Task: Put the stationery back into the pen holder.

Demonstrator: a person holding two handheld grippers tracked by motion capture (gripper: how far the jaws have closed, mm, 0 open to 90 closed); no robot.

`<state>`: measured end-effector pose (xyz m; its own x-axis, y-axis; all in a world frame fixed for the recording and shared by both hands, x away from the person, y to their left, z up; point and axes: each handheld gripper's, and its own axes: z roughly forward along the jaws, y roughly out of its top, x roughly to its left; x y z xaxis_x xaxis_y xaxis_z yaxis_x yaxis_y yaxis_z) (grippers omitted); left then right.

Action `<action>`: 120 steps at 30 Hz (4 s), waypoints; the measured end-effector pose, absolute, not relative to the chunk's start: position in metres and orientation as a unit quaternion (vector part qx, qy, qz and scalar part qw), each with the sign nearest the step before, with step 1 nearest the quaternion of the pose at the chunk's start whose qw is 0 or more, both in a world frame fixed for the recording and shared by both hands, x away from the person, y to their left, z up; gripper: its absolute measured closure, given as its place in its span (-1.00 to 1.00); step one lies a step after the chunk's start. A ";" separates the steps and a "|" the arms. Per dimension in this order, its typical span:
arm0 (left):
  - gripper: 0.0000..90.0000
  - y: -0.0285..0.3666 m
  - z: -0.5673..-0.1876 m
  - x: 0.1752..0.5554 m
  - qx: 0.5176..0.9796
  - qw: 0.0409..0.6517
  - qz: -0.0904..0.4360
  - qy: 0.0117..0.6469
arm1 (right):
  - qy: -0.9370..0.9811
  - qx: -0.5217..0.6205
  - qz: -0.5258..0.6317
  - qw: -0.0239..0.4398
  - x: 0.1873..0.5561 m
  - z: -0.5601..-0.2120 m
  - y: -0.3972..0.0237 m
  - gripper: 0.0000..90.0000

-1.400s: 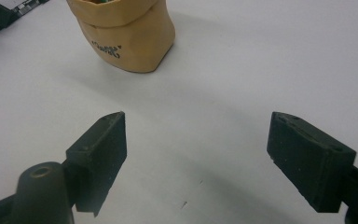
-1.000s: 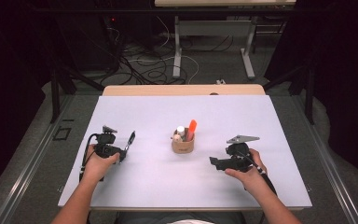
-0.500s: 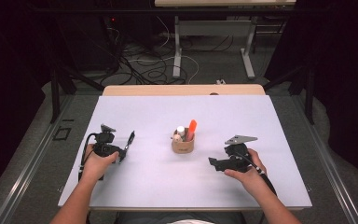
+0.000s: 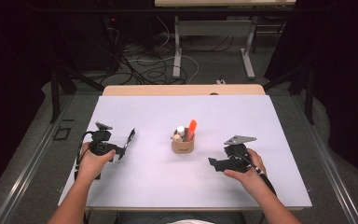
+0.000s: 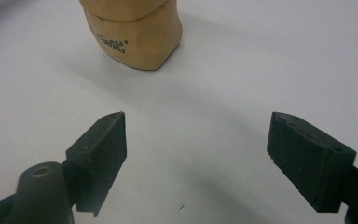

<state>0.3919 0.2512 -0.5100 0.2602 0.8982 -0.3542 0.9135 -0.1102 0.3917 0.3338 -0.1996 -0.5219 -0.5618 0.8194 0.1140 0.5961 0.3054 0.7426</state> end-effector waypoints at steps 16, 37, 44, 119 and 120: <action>0.77 0.229 -0.475 0.377 0.768 0.321 -0.031 0.553 | 0.799 0.436 0.386 0.147 0.333 -0.522 -0.198 -0.57; 0.77 0.168 -0.448 0.347 0.826 0.346 -0.054 0.442 | 0.801 0.431 0.388 0.147 0.334 -0.522 -0.199 -0.55; 0.77 0.150 -0.453 0.340 0.839 0.338 -0.071 0.421 | 0.811 0.409 0.391 0.151 0.330 -0.519 -0.195 -0.48; 0.77 0.112 -0.500 0.342 0.862 0.265 -0.150 0.405 | 0.846 -0.249 0.233 0.410 0.277 -0.532 -0.083 0.54; 0.77 0.111 -0.500 0.341 0.863 0.266 -0.150 0.403 | 0.848 -0.246 0.230 0.410 0.276 -0.533 -0.083 0.54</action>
<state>0.3412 0.1109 -0.4997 0.6302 0.6151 -0.4738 0.7751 -0.5341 0.3376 0.2764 -0.0829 -0.5327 -0.5433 -0.2288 -0.8078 -0.6051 0.7737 0.1878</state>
